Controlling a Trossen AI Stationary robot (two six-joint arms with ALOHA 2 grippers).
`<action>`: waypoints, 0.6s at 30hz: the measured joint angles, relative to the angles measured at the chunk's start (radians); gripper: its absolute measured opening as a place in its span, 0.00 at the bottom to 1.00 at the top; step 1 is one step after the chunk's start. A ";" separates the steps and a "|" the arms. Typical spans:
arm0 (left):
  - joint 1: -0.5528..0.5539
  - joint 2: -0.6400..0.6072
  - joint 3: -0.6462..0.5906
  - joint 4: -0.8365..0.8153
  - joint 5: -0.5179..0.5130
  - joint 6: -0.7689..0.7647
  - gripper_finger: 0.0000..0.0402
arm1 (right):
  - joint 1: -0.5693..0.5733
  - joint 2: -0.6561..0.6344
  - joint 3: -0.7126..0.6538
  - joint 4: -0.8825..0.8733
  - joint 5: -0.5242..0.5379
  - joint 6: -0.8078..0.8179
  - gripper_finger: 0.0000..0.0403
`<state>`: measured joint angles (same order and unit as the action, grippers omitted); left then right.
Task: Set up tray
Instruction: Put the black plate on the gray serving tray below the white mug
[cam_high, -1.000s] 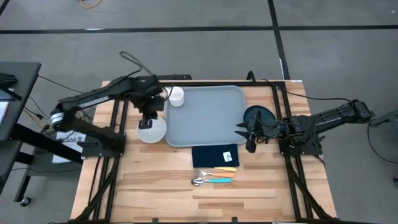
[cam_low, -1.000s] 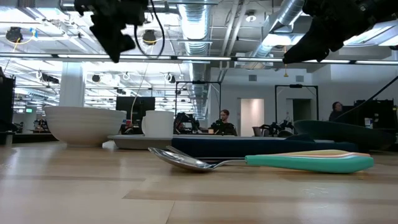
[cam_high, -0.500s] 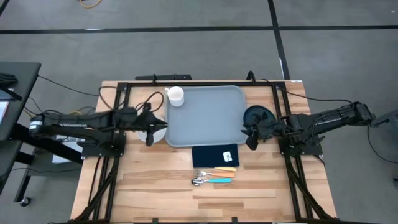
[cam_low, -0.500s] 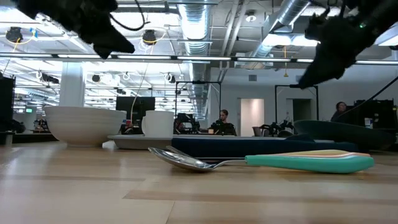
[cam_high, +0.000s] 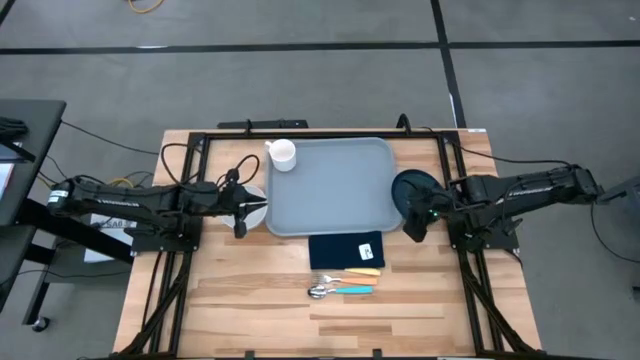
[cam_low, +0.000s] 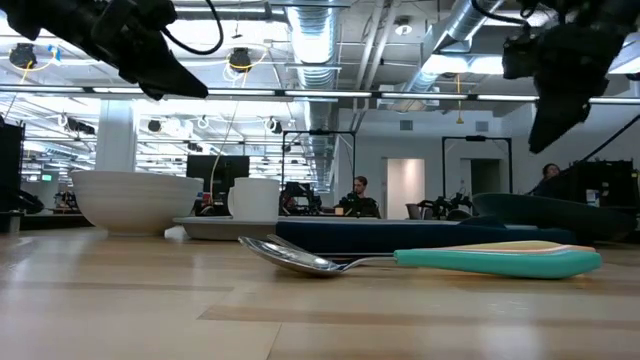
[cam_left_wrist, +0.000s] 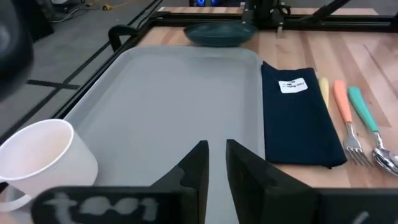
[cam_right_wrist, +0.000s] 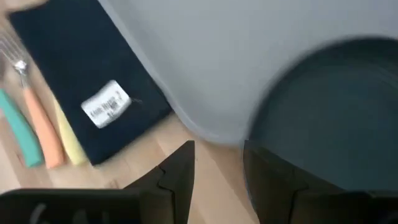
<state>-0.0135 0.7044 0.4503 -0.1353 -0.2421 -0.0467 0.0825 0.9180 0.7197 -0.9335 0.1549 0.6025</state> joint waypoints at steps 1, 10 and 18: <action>0.000 0.000 0.000 -0.002 0.000 0.000 0.11 | -0.005 0.021 0.029 -0.025 -0.001 0.001 0.32; 0.000 0.000 0.000 -0.013 0.007 0.005 0.11 | 0.039 0.285 0.103 -0.175 -0.102 -0.024 0.32; 0.000 0.000 0.000 -0.038 0.036 -0.001 0.11 | 0.120 0.415 0.108 -0.185 -0.104 -0.020 0.32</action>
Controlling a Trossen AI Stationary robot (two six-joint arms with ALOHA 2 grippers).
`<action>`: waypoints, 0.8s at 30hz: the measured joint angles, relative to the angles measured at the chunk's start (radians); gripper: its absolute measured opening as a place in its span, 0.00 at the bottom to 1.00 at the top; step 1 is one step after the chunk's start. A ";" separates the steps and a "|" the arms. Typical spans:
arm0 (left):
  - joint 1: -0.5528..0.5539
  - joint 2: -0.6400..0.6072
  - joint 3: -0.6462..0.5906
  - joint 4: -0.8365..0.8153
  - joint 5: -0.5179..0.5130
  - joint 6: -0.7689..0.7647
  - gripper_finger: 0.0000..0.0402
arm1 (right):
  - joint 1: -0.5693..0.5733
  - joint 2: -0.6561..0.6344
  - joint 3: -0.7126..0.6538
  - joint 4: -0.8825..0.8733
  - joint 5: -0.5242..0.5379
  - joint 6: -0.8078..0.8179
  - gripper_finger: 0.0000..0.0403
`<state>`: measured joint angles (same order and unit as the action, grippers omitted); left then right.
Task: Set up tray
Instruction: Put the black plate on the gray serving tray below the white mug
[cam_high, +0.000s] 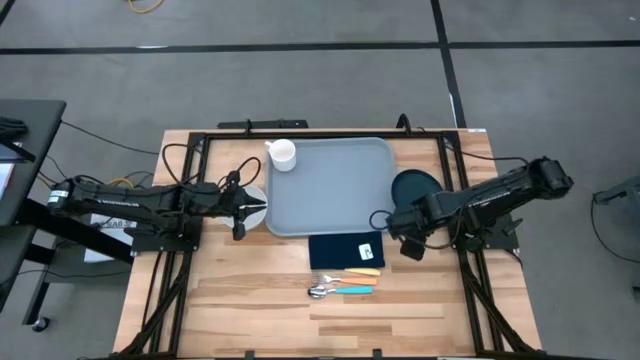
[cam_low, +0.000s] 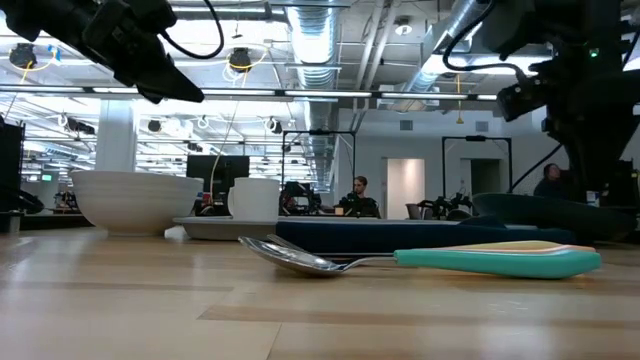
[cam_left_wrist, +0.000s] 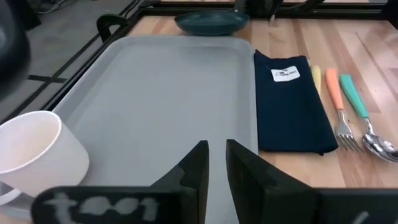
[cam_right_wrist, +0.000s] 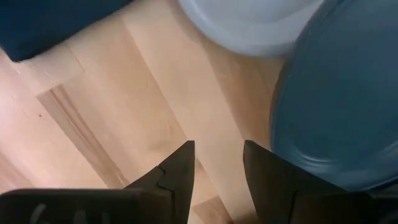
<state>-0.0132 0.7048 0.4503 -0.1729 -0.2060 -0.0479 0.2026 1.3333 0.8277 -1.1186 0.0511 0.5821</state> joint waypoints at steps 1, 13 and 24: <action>0.000 0.000 0.000 0.000 0.000 0.000 0.11 | 0.006 0.005 0.005 0.001 0.002 0.001 0.32; 0.000 0.000 0.000 -0.004 0.000 0.000 0.11 | 0.135 0.004 0.031 -0.083 0.241 -0.068 0.32; 0.000 0.000 0.000 -0.031 0.001 -0.001 0.11 | 0.181 -0.166 -0.006 -0.099 0.353 -0.002 0.32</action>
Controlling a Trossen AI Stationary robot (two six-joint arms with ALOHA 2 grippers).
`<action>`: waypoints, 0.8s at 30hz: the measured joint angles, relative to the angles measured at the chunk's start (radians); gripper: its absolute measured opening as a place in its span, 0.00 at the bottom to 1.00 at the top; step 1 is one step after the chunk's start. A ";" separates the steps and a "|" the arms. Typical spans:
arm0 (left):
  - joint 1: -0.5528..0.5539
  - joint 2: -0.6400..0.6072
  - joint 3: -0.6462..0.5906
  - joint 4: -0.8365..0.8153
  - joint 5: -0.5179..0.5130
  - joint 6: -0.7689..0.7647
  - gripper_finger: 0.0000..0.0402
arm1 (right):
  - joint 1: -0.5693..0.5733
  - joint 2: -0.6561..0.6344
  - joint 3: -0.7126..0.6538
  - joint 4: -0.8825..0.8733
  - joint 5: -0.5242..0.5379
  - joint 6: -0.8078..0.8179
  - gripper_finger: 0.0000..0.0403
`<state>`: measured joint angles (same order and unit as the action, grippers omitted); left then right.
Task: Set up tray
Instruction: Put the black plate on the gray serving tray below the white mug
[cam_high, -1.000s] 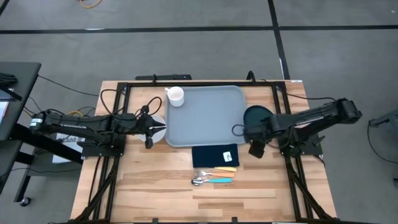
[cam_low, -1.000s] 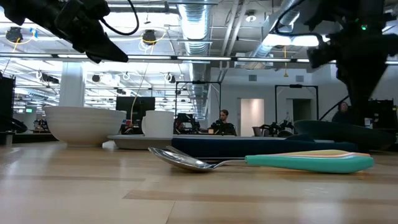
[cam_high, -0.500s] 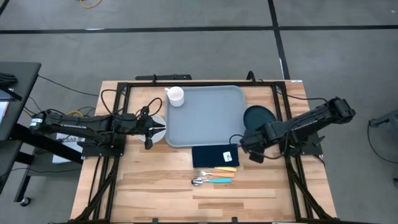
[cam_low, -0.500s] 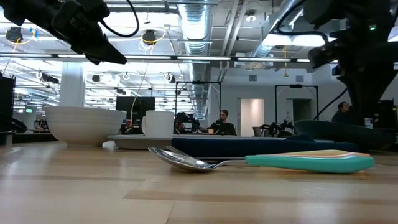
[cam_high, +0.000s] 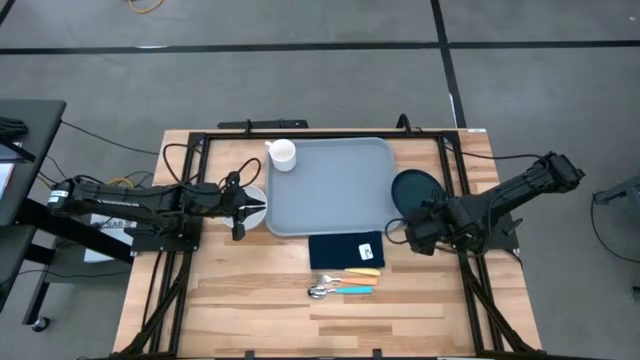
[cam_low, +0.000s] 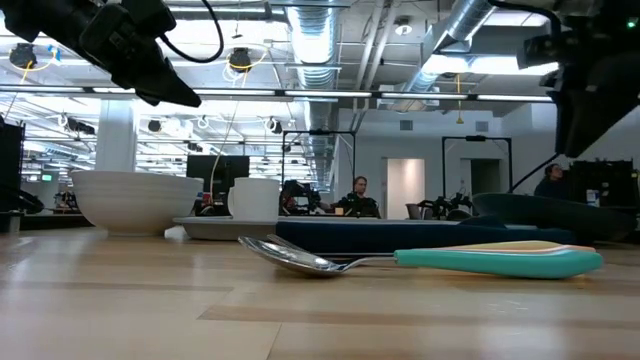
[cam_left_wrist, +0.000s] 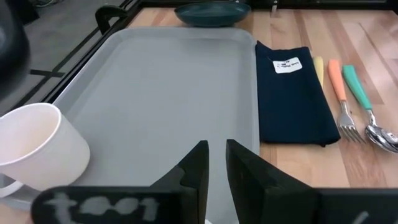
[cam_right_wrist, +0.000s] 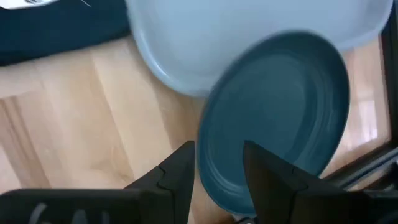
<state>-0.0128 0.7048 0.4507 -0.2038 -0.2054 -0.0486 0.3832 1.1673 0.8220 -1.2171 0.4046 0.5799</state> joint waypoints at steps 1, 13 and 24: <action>0.000 0.000 0.000 -0.003 0.000 0.000 0.11 | 0.000 -0.015 -0.016 0.002 -0.002 0.009 0.32; 0.000 0.000 0.000 -0.011 0.009 0.000 0.11 | 0.003 -0.129 -0.147 0.153 -0.016 0.041 0.32; 0.000 0.000 0.000 -0.015 0.008 -0.013 0.11 | 0.002 0.037 -0.147 0.216 -0.040 0.075 0.32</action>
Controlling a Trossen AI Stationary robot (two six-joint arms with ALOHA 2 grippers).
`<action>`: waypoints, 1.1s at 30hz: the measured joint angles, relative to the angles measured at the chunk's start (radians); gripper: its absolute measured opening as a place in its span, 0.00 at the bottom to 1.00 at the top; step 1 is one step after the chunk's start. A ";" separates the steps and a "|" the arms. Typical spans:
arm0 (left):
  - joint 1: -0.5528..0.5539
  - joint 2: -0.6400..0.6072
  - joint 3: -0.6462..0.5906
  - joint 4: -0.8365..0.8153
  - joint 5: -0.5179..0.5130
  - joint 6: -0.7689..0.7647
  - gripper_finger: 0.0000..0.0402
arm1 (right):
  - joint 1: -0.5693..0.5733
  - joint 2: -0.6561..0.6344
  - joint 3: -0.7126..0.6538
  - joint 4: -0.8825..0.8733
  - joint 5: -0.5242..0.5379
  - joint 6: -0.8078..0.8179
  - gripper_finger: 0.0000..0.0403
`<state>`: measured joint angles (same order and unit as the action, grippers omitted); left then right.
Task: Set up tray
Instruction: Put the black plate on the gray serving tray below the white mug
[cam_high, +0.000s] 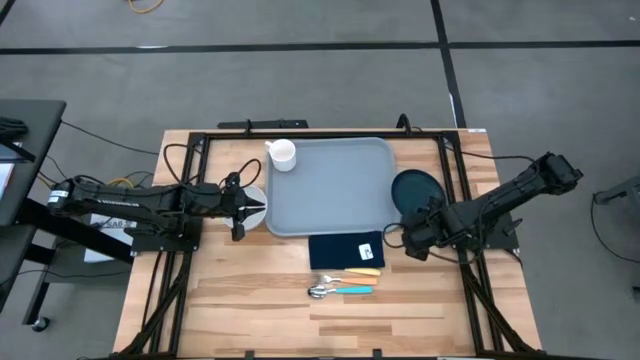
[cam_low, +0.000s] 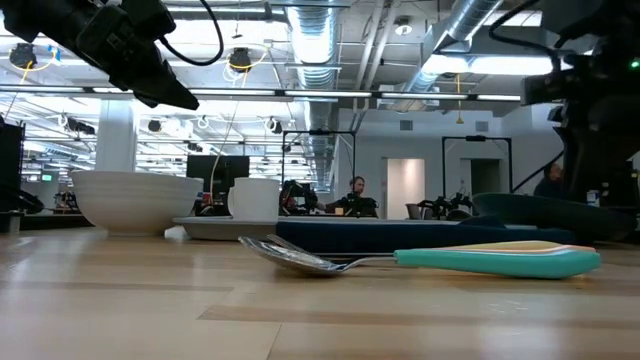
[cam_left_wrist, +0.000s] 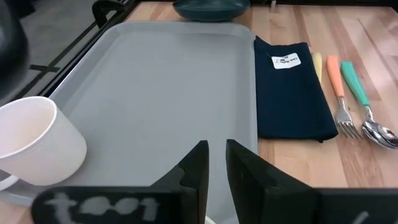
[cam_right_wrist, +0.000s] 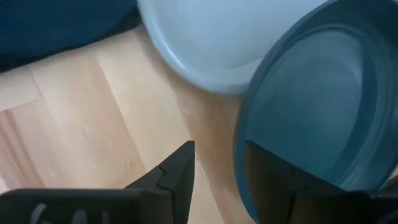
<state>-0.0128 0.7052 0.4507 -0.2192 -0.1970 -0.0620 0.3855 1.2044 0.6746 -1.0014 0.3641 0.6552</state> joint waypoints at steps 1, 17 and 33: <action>0.000 0.000 0.000 0.000 0.000 0.000 0.11 | 0.000 0.013 0.000 0.001 0.000 0.000 0.32; 0.000 0.000 0.000 0.000 -0.001 -0.002 0.11 | -0.070 0.093 0.000 0.008 0.004 0.045 0.32; 0.000 0.000 0.000 0.000 -0.001 -0.003 0.11 | -0.186 0.093 0.000 0.003 -0.026 0.044 0.32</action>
<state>-0.0127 0.7052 0.4507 -0.2188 -0.1976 -0.0647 0.1994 1.2972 0.6750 -0.9984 0.3383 0.6996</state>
